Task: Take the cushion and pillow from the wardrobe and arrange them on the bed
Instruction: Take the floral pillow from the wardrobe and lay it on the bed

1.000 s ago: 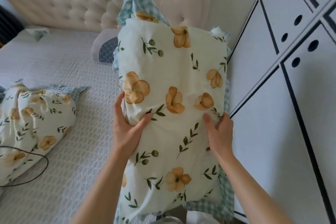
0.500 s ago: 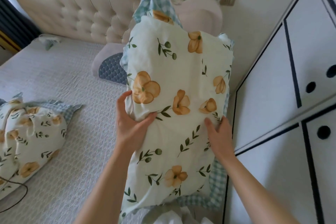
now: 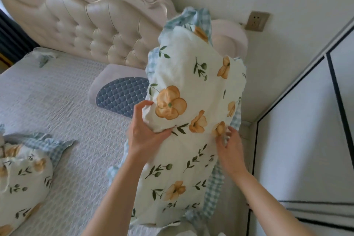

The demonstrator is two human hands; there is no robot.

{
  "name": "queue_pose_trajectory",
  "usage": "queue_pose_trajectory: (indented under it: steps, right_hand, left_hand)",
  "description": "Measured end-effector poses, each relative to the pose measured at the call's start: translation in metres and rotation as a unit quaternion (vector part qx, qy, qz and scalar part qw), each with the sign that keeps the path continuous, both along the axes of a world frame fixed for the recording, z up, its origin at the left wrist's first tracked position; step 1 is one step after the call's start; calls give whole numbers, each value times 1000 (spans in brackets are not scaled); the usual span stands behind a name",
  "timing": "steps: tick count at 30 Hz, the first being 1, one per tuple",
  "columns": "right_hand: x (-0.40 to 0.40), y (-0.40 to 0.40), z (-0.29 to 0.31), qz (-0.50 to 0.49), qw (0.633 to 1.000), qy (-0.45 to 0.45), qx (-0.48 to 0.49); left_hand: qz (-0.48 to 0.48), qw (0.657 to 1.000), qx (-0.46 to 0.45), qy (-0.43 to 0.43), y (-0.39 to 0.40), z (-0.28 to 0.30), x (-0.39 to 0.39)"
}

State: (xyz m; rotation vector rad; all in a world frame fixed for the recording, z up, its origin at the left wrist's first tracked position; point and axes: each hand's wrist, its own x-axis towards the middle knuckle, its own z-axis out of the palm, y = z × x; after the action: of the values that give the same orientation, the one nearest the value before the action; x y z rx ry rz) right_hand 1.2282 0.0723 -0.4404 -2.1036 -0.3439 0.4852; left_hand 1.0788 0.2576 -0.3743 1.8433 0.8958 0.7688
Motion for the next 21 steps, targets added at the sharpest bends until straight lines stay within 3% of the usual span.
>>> queue_pose_trajectory:
  steps: [5, 9, 14, 21]
  right_hand:
    - [53, 64, 49, 59, 976, -206, 36]
    - [81, 114, 73, 209, 897, -387, -34]
    - [106, 150, 47, 381, 820, -386, -185]
    - [138, 178, 6, 405, 806, -352, -251]
  left_hand:
    - [-54, 992, 72, 94, 46, -16, 41]
    - [-114, 973, 110, 168, 78, -28, 58]
    - [-200, 944, 117, 235, 121, -41, 71]
    - [-277, 897, 117, 323, 180, -47, 110]
